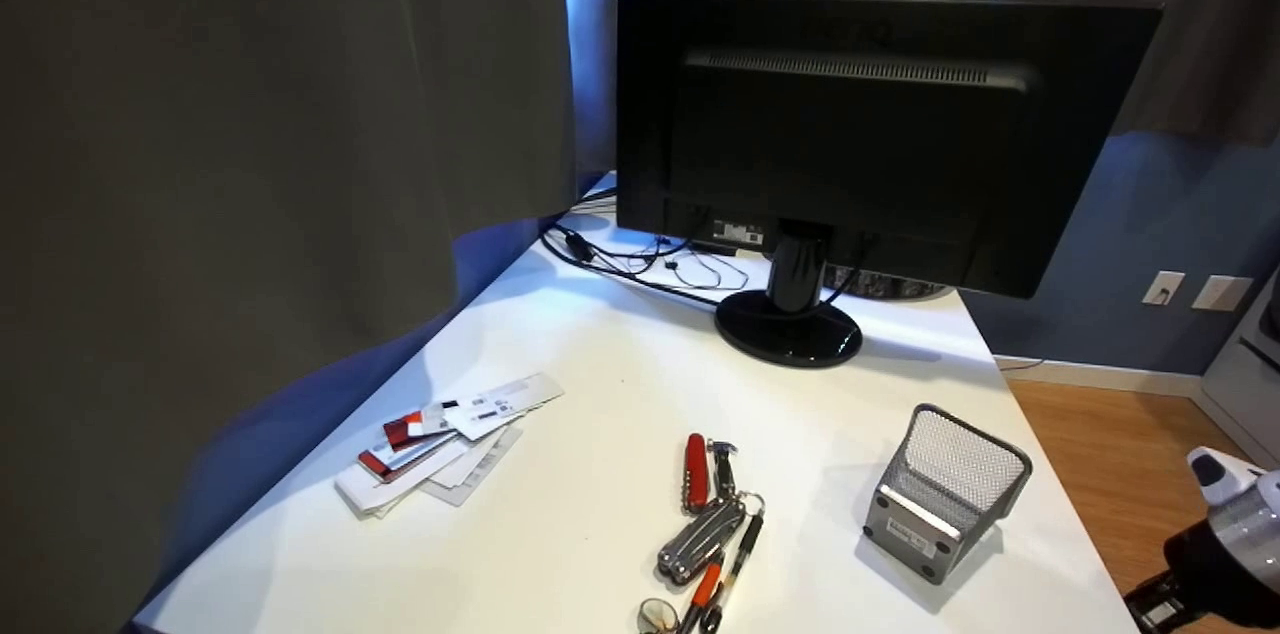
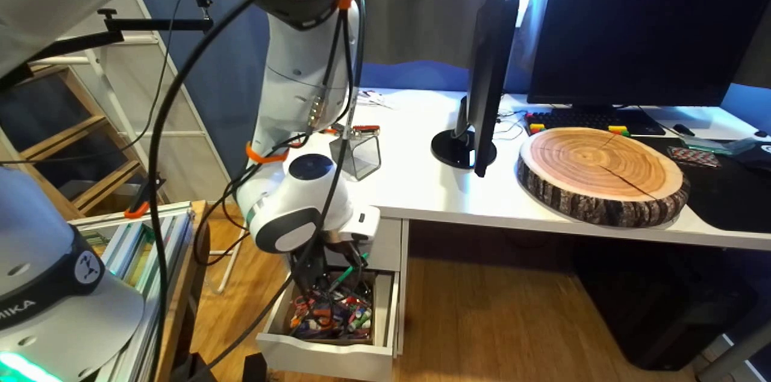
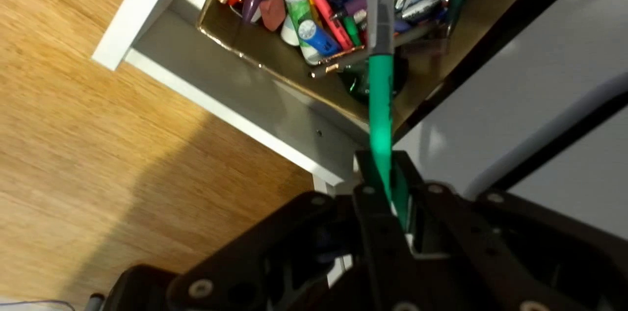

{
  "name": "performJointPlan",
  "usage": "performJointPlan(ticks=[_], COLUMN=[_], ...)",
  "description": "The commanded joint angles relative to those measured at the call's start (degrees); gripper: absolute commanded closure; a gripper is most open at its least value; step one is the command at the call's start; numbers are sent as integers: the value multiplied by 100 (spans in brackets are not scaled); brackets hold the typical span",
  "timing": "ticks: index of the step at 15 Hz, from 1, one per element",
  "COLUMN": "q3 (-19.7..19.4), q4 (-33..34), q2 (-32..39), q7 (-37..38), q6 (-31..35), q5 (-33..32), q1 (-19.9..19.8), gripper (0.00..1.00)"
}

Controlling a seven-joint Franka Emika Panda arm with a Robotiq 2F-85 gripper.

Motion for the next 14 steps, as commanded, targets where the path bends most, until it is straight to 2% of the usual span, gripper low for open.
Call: performJointPlan(ticks=[1, 3, 4, 7, 11, 12, 14], q3=[281, 439, 312, 414, 429, 355, 139], q4=[-754, -926, -567, -765, -775, -817, -1053], q2=[-573, -570, -425, -467, -467, -564, -871], q7=[-228, -279, -172, -239, -259, -277, -266], q6=[782, 1375, 956, 1276, 1279, 1193, 1135], q5=[-609, -1241, -733, -1095, -1122, -859, -145], q1=[-411, -723, -397, -672, -691, -541, -298], gripper=[97, 97, 88, 88, 88, 97, 97])
